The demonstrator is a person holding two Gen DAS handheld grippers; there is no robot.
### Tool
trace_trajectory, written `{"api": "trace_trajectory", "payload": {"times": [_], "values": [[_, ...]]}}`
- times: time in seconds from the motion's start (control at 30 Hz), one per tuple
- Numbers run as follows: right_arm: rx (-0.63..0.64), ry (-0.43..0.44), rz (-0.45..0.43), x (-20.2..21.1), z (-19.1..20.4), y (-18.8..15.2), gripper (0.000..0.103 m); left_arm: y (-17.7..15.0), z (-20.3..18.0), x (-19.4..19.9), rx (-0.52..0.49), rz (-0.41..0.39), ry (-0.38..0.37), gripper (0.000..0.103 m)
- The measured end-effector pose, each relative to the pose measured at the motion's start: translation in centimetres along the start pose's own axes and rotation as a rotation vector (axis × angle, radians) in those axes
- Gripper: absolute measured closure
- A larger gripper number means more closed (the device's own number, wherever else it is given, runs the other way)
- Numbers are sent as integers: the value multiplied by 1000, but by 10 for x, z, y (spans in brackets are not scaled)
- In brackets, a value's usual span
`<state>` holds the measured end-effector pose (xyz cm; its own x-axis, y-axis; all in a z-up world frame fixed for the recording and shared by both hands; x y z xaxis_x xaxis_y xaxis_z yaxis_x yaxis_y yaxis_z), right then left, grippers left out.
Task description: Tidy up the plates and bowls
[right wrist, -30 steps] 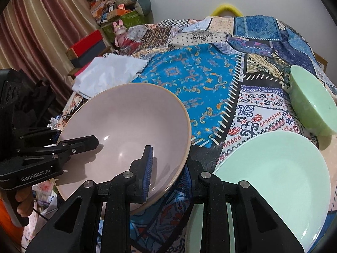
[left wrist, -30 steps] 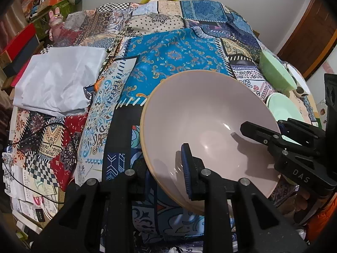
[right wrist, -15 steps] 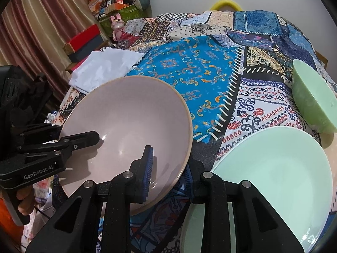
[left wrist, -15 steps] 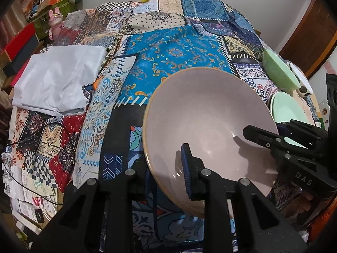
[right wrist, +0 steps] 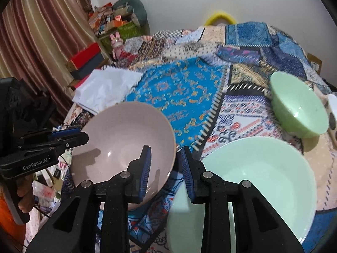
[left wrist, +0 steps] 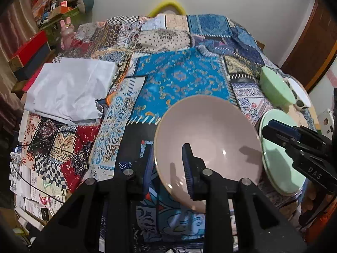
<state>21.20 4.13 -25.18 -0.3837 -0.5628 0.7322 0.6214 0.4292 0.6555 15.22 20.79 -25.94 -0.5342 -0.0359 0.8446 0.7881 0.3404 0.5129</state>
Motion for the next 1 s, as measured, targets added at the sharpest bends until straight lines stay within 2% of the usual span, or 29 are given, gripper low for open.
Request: {"api": "trace_trajectory", "payload": {"times": [0.1,0.23,0.33,0.53,0.77,0.9,0.97,1.0], "values": [[-3,-10,-35,15,-7,6,76,4,-12,12,-19,-28,5,75],[-2,-34,-77,37,-18,11,76,10,-29,29,-41,-72,1,65],[-1,-52,-110,55,-27,13,76,15,-46,43,-65,-109,-9,62],[-17,-96,-173,90,-54,14,76,24,-92,66,-127,-172,-43,56],[-54,-155,-214,125,-93,11,75,35,-142,70,-154,-188,-93,53],[-58,-224,-235,143,-117,7,72,43,-167,62,-166,-177,-110,53],[-72,-239,-238,149,-129,5,71,49,-180,56,-169,-171,-118,47],[-81,-243,-240,151,-134,3,71,51,-184,55,-167,-172,-121,38]]}}
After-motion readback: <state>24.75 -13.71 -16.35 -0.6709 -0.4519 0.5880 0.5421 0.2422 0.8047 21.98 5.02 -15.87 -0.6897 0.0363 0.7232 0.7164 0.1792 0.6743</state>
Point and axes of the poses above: each gripper's, at about its wrist camera, not at the fingertips, and x roughly against the way its jaws point, z to its left, y to its top, the point moved 8 cm from there along -x, roughly the way its jaws point, and after that the axes turned 5 degrees about x, right-handed, at the moved point
